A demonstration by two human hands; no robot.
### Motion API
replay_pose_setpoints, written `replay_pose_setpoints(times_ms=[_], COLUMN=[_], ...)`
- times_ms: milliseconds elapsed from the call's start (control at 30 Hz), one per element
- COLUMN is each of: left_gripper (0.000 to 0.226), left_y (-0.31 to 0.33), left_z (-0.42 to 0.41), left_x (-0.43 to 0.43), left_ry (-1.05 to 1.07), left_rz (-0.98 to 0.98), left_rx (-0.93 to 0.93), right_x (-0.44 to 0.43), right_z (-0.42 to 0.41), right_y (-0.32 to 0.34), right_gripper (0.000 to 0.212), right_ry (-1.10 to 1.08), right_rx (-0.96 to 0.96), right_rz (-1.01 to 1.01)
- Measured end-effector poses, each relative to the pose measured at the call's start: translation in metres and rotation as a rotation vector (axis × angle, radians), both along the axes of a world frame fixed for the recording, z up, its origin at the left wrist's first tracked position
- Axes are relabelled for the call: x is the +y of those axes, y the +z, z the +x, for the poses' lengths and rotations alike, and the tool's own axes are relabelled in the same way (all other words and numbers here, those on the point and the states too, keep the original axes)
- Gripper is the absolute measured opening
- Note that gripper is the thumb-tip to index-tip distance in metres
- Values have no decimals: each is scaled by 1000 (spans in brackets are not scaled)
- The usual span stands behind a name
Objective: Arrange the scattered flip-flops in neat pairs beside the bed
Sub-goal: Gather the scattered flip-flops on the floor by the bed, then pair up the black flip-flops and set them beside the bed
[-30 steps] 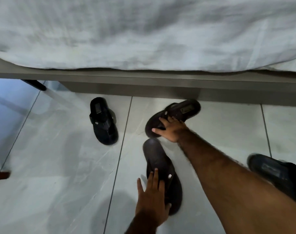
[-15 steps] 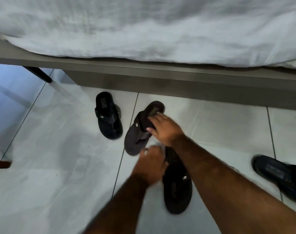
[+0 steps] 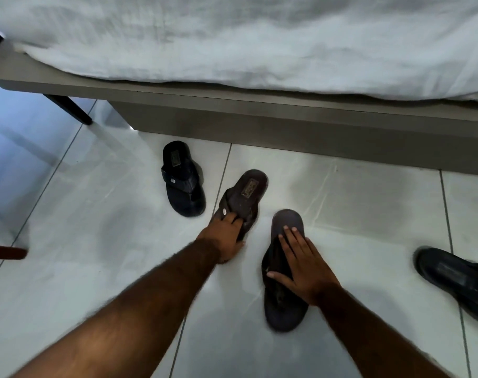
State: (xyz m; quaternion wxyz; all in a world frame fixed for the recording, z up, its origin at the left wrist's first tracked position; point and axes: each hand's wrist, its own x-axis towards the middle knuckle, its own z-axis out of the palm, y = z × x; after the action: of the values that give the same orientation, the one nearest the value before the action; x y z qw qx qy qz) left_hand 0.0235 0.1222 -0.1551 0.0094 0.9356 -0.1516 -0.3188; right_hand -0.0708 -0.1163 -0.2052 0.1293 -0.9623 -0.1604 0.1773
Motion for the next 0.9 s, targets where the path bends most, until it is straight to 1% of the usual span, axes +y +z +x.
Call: replay_pose_setpoints(times_ms=[67, 167, 200, 233, 300, 333, 367, 400, 467, 500, 567, 667, 800, 900], left_gripper=[64, 47, 47, 51, 49, 43, 39, 43, 61, 70, 83, 90, 90, 77], left_y=[6, 18, 23, 27, 32, 32, 31, 29, 21, 15, 6, 2, 6, 8], left_z=[-11, -15, -12, -6, 18, 34, 52, 68, 91, 99, 110, 122, 135, 151], left_x=[5, 18, 23, 29, 42, 50, 59, 68, 81, 84, 83, 66, 35, 11], left_ry=[-64, -239, -269, -251, -60, 79, 219, 338, 495, 522, 504, 526, 653, 774], left_rz=[22, 38, 17, -15, -122, -173, -191, -171, -69, -42, -23, -82, -145, -200], left_rx=[22, 20, -14, -65, -229, -311, -354, -347, -229, -167, -114, -89, -54, -52], right_x=[10, 27, 33, 38, 49, 53, 58, 62, 67, 68, 69, 70, 67, 62], right_z=[11, 30, 36, 41, 50, 54, 58, 61, 66, 68, 72, 76, 81, 80], right_y=[1, 3, 3, 4, 2, 1, 0, 0, -2, -2, -3, -2, 5, 9], right_gripper=[105, 106, 106, 106, 105, 105, 105, 105, 105, 105, 104, 104, 104, 102], right_ry=[-30, -43, -38, -31, -13, -4, 4, 9, 12, 14, 22, 35, 54, 61], right_rx=[7, 8, 3, 1, 2, -1, -5, -11, -17, -16, -16, -12, 13, 28], right_rz=[-1, 2, 8, 18, 34, 31, 26, 24, 24, 20, 14, 11, 17, 11])
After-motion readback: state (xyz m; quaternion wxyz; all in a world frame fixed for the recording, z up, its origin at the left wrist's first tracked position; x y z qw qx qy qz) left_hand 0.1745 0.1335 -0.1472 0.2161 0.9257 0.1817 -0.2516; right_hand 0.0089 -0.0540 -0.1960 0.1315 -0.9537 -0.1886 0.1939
